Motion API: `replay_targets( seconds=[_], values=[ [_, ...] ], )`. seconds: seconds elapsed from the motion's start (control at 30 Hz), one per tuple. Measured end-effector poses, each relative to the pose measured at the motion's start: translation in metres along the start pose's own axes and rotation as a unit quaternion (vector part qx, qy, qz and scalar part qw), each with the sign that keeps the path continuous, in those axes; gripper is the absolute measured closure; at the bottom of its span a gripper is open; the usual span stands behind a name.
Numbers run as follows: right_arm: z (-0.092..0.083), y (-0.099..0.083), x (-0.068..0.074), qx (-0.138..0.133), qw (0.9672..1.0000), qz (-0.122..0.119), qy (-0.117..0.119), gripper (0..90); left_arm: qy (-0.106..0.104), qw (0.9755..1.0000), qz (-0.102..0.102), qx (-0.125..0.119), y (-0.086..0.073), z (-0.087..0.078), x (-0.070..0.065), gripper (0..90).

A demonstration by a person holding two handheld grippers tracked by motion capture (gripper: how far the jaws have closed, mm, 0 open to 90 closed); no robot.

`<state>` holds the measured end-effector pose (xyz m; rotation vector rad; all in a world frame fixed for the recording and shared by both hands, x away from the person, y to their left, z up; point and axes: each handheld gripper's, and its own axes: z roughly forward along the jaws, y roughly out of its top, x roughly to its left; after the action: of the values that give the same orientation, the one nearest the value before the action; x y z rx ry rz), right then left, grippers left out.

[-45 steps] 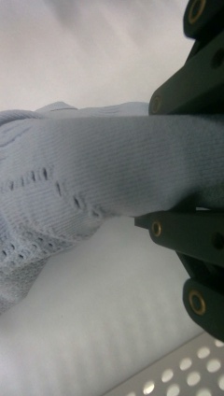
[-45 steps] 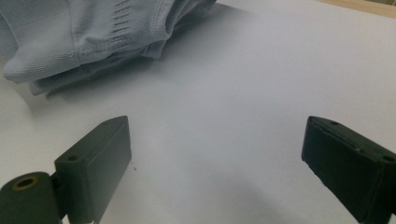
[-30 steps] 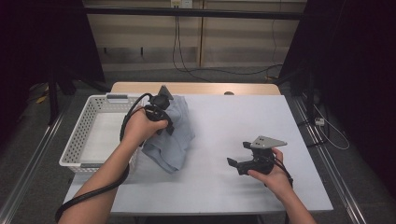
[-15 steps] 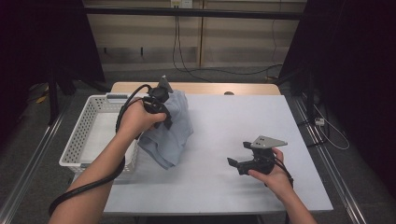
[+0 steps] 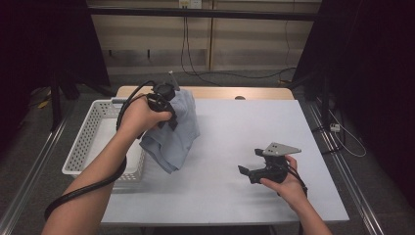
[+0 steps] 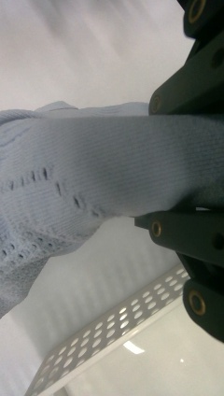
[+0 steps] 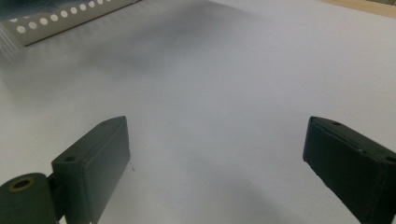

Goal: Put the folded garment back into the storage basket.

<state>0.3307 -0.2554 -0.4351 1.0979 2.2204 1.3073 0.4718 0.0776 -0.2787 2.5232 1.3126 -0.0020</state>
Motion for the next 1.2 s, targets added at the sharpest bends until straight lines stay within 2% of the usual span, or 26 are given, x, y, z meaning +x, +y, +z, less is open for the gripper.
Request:
replay_targets(
  seconds=[0.23, 0.5, 0.67, 1.2],
  values=[
    [-0.001, 0.000, 0.000, -0.001, 1.0000, -0.002, 0.000, 7.2, 0.006, 0.9999, 0.009, 0.007, 0.003, -0.004, 0.000, 73.5],
    [-0.001, 0.000, 0.000, -0.001, 1.0000, -0.002, 0.000, 7.2, 0.009, 0.9998, 0.010, 0.013, 0.003, -0.007, 0.003, 73.5],
    [0.000, 0.000, 0.000, 0.000, 1.0000, -0.003, 0.000, 7.2, 0.020, 0.9996, 0.013, 0.016, 0.003, -0.011, 0.003, 73.5],
    [0.000, 0.001, 0.001, 0.000, 1.0000, -0.003, 0.000, 7.2, 0.021, 0.9996, 0.003, 0.017, -0.002, -0.023, 0.017, 73.5]
  ],
)
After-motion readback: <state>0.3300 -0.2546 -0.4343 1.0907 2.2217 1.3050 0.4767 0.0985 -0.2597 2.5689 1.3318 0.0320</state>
